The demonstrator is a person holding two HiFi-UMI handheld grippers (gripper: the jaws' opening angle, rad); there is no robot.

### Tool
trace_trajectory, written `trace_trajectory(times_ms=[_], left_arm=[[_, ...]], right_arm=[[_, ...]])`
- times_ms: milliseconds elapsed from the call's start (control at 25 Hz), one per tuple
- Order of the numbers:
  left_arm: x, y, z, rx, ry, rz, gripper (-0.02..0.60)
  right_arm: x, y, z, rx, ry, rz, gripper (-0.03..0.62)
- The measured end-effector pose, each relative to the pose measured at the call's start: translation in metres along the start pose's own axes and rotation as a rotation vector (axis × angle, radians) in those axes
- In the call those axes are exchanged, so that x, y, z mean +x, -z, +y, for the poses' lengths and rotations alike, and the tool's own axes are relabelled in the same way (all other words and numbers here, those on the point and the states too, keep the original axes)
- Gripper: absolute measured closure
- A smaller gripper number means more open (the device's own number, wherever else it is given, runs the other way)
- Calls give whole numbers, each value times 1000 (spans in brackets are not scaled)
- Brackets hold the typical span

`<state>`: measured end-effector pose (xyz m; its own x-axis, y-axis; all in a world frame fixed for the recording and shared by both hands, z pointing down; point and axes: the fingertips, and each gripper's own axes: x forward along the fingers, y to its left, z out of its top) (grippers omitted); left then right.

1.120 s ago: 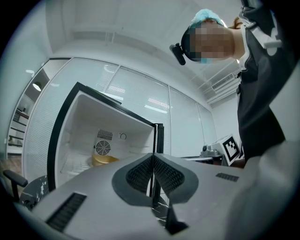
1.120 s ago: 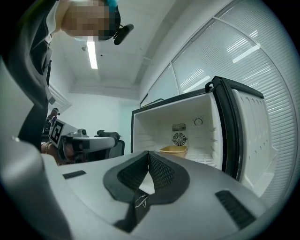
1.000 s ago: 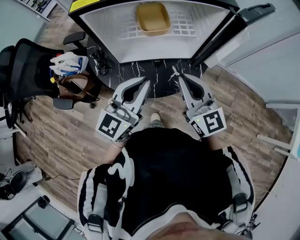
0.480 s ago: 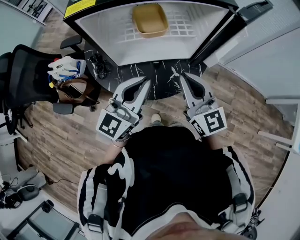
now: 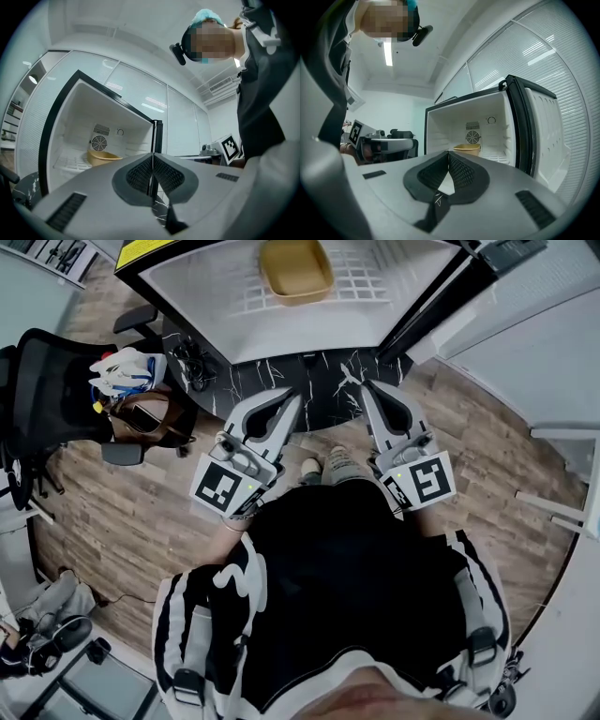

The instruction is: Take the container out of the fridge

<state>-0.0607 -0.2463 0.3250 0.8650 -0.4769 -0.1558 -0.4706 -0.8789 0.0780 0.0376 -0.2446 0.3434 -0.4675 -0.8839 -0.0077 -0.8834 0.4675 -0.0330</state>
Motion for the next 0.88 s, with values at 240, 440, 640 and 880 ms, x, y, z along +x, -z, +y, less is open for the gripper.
trace_trajectory(times_ms=[240, 440, 640, 880], left_arm=[[3, 2, 2, 6, -2, 3, 569], [7, 2, 4, 7, -5, -6, 569], [13, -3, 11, -1, -18, -21, 569], [19, 2, 25, 25, -75, 3, 569]], right_arm=[[-1, 3, -1, -1, 0, 8, 582], [2, 5, -3, -3, -7, 9, 582], [11, 0, -11, -7, -10, -7, 582], [19, -1, -20, -10, -13, -9, 582]])
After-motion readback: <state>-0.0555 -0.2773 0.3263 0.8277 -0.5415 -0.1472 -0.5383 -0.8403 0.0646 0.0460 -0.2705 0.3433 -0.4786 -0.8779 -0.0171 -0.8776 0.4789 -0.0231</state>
